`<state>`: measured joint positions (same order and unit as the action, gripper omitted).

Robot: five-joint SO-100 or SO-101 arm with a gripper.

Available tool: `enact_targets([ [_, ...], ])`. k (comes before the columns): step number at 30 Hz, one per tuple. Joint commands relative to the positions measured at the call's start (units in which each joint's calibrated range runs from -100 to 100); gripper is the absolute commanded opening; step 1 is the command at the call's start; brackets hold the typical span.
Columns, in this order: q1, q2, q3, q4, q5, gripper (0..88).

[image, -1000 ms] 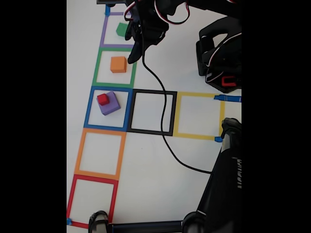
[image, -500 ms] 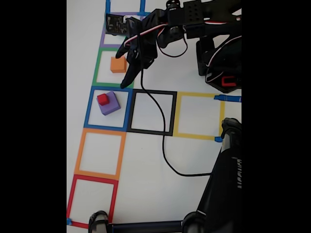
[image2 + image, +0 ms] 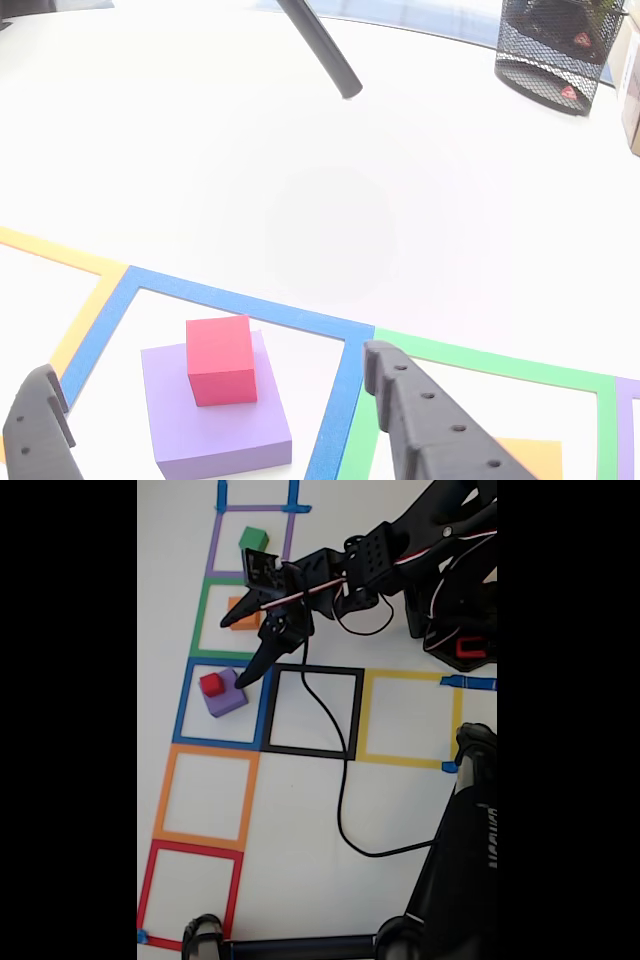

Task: Tower of hanoi

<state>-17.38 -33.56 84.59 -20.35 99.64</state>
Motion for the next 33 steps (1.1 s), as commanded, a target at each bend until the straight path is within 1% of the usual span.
enact_targets([
  [1,-1.4,7.4,-0.9,-11.1,0.4,37.0],
  [6,-1.9,19.5,-3.5,-21.8,0.4,36.4],
  [10,-1.8,27.5,-7.7,-26.2,0.4,36.0],
  [13,-2.6,31.8,-11.3,-26.7,0.4,35.9],
  [21,-3.5,43.0,-19.0,-32.8,0.4,35.8],
  [33,-4.6,47.4,-20.7,-33.4,0.4,34.4],
])
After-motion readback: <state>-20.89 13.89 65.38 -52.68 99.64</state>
